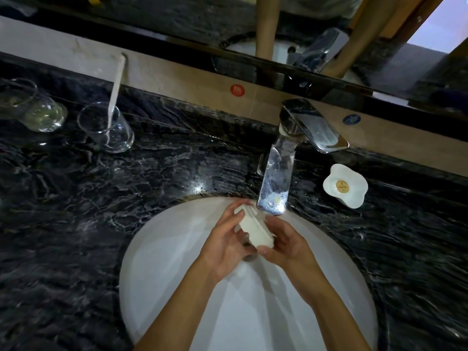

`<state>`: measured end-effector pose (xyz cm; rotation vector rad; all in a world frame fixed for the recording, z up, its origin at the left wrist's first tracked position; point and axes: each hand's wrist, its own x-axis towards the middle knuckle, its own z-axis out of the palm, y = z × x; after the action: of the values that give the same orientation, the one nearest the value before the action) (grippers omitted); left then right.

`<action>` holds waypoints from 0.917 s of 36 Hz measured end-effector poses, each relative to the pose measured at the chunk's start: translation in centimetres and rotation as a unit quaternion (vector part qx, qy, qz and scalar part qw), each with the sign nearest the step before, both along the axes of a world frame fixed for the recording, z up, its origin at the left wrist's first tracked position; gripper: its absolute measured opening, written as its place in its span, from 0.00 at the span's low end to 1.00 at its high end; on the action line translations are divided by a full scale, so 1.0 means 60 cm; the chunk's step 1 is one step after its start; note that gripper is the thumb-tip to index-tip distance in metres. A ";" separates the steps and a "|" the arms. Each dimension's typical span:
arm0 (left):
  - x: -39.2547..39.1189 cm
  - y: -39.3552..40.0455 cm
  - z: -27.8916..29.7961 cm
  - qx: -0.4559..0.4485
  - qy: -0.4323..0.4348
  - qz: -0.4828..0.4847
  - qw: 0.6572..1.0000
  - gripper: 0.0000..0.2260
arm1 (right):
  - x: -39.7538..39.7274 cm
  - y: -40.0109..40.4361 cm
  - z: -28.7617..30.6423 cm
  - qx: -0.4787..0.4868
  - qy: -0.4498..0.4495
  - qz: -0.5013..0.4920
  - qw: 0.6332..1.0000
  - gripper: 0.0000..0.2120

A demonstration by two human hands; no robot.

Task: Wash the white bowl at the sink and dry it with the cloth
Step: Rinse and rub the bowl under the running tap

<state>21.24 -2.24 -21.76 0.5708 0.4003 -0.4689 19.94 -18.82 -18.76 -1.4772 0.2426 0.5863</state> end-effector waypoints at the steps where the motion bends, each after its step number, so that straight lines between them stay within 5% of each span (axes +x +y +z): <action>1: -0.001 -0.002 -0.001 0.003 0.015 0.004 1.000 0.15 | -0.001 -0.001 -0.001 -0.002 0.000 0.002 1.000 0.24; 7: 0.001 -0.005 -0.015 -0.004 0.047 -0.007 0.999 0.17 | 0.002 0.010 0.001 -0.056 -0.007 0.010 0.998 0.16; 11: -0.004 -0.004 -0.029 -0.012 0.085 -0.011 0.996 0.31 | 0.006 0.024 0.002 -0.079 -0.035 -0.016 0.996 0.10; 18: -0.002 0.003 -0.033 0.010 0.100 -0.058 0.993 0.37 | -0.007 0.030 -0.002 -0.164 -0.095 0.016 0.982 0.13; 25: -0.007 0.021 -0.024 0.145 0.062 -0.047 0.986 0.17 | -0.013 0.024 -0.024 -0.164 -0.039 -0.052 0.984 0.15; 33: -0.025 0.041 0.000 0.239 -0.012 -0.104 0.965 0.13 | -0.019 0.017 -0.030 -0.066 0.022 -0.102 0.992 0.14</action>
<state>19.72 0.19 -21.73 1.0940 0.4356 -0.5695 18.81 -17.81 -20.54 -1.5447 0.4692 0.4444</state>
